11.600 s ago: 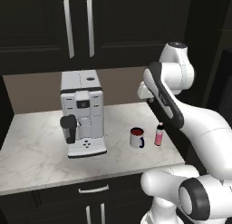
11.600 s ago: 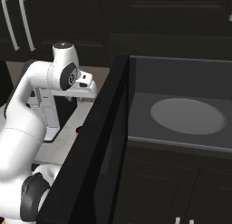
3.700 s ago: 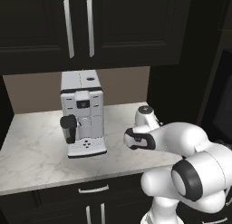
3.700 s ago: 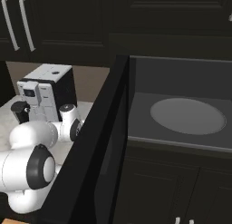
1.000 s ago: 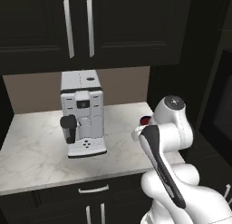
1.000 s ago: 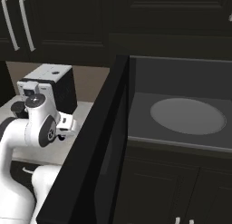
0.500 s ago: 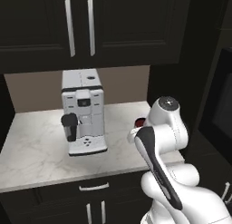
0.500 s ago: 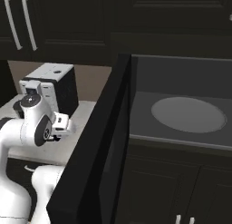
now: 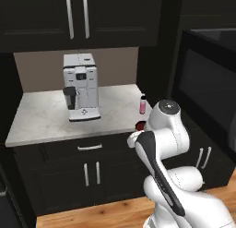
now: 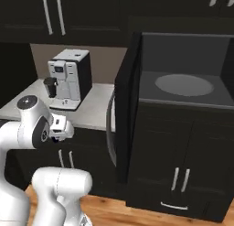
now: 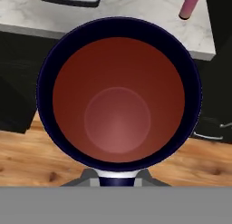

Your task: Place the microwavable item in the microwave. Then, close the microwave door and press the start button.

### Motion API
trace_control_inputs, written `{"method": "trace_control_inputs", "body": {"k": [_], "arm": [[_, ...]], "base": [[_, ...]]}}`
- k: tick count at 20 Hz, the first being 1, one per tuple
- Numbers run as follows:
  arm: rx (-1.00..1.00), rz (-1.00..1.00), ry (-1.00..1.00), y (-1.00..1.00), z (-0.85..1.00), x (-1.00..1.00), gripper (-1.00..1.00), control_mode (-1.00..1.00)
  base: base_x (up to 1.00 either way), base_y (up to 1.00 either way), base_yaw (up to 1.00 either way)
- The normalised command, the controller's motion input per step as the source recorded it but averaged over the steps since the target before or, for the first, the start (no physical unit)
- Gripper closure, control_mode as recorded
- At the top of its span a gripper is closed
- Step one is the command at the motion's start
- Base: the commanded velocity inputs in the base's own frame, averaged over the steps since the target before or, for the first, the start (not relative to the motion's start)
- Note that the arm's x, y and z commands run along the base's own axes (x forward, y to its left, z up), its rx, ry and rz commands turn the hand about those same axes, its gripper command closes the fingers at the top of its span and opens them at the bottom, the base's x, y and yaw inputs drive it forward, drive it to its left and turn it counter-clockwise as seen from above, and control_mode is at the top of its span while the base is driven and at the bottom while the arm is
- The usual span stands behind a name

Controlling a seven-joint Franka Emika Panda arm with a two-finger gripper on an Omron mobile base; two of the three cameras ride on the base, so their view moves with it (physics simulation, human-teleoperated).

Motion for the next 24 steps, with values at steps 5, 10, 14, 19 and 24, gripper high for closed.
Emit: {"method": "trace_control_inputs", "body": {"k": [5, 10, 14, 19, 24], "arm": [[0.0, 0.0, 0.0, 0.0, 0.0, 0.0, 1.0, 1.0], [0.0, 0.0, 0.0, 0.0, 0.0, 0.0, 1.0, 1.0], [0.0, 0.0, 0.0, 0.0, 0.0, 0.0, 1.0, 1.0], [0.0, 0.0, 0.0, 0.0, 0.0, 0.0, 1.0, 1.0], [0.0, 0.0, 0.0, 0.0, 0.0, 0.0, 1.0, 1.0]], "base": [[-1.0, 0.09, -0.13], [-0.98, -0.02, -0.19], [-0.37, -0.56, -0.14], [0.16, -0.94, -0.02], [0.33, -0.82, 0.01]]}}
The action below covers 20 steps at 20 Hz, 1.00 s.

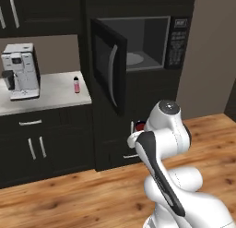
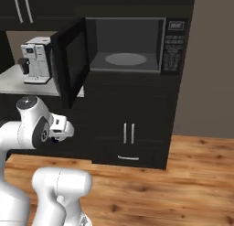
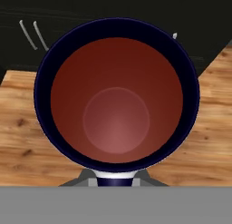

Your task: Place the microwavable item in the microwave. Then, close the microwave door and press the start button.

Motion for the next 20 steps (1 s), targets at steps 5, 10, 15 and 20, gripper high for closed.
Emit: {"method": "trace_control_inputs", "body": {"k": [5, 10, 15, 20], "arm": [[0.0, 0.0, 0.0, 0.0, 0.0, 0.0, 1.0, 1.0], [0.0, 0.0, 0.0, 0.0, 0.0, 0.0, 1.0, 1.0], [0.0, 0.0, 0.0, 0.0, 0.0, 0.0, 1.0, 1.0], [0.0, 0.0, 0.0, 0.0, 0.0, 0.0, 1.0, 1.0]], "base": [[0.46, -0.64, 0.08], [0.59, -0.49, 0.12], [0.52, -0.57, 0.17], [0.49, -0.58, 0.19]]}}
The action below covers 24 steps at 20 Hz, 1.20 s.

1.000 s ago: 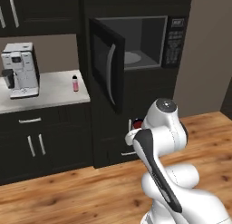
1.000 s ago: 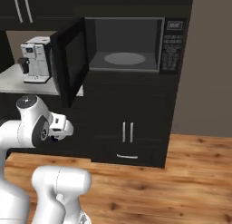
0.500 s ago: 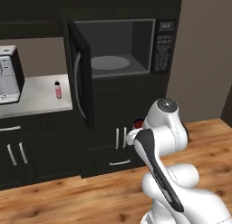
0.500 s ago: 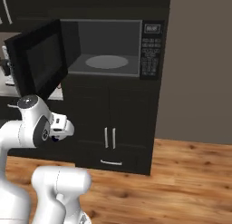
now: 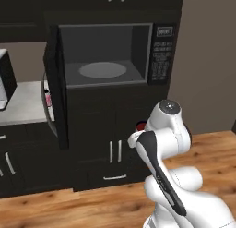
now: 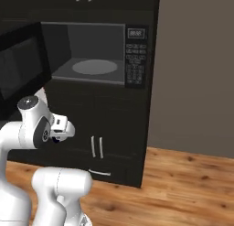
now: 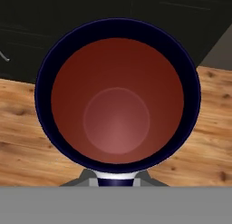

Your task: Place the microwavable item in the microwave. Then, close the microwave door and press the start button.

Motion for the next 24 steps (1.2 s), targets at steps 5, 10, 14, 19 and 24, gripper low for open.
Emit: {"method": "trace_control_inputs", "body": {"k": [5, 10, 14, 19, 24], "arm": [[0.0, 0.0, 0.0, 0.0, 0.0, 0.0, 1.0, 1.0], [0.0, 0.0, 0.0, 0.0, 0.0, 0.0, 1.0, 1.0], [0.0, 0.0, 0.0, 0.0, 0.0, 0.0, 1.0, 1.0], [0.0, 0.0, 0.0, 0.0, 0.0, 0.0, 1.0, 1.0], [0.0, 0.0, 0.0, 0.0, 0.0, 0.0, 1.0, 1.0]], "base": [[0.43, -0.43, 0.21], [0.51, -0.21, 0.25], [0.49, -0.22, 0.26], [0.48, -0.3, 0.25], [0.38, -0.36, 0.26]]}}
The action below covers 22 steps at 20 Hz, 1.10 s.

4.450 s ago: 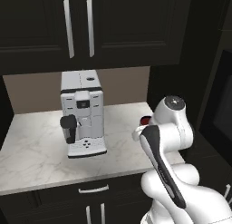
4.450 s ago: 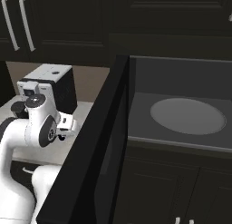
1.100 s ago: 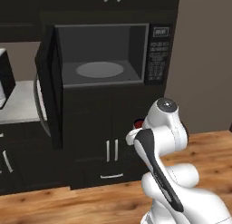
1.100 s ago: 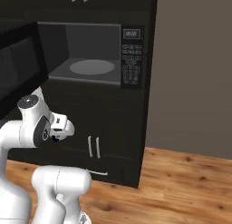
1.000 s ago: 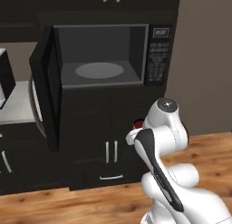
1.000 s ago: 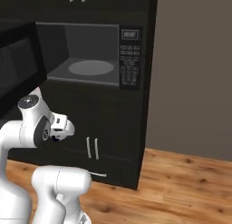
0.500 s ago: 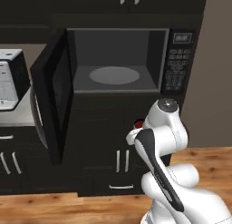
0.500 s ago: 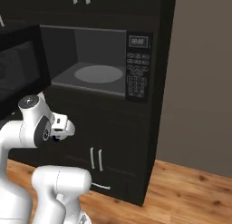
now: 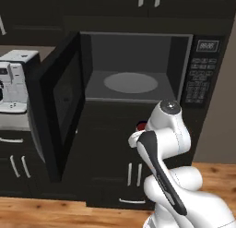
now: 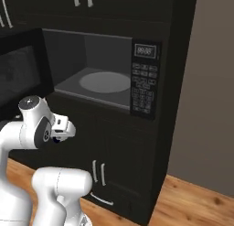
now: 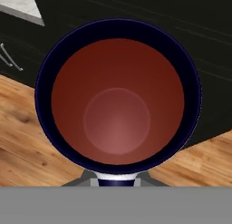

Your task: Place the microwavable item in the microwave. Then, close the microwave door and press the start button.

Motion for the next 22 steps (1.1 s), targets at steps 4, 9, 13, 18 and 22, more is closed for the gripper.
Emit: {"method": "trace_control_inputs", "body": {"k": [4, 9, 13, 18, 22], "arm": [[0.0, 0.0, 0.0, 0.0, 0.0, 0.0, 1.0, 1.0], [0.0, 0.0, 0.0, 0.0, 0.0, 0.0, 1.0, 1.0], [0.0, 0.0, 0.0, 0.0, 0.0, 0.0, 1.0, 1.0], [0.0, 0.0, 0.0, 0.0, 0.0, 0.0, 1.0, 1.0], [0.0, 0.0, 0.0, 0.0, 0.0, 0.0, 1.0, 1.0]], "base": [[0.27, -0.33, 0.26], [0.34, -0.24, 0.25], [0.27, -0.19, 0.25], [0.32, -0.19, 0.22], [0.35, -0.16, 0.21]]}}
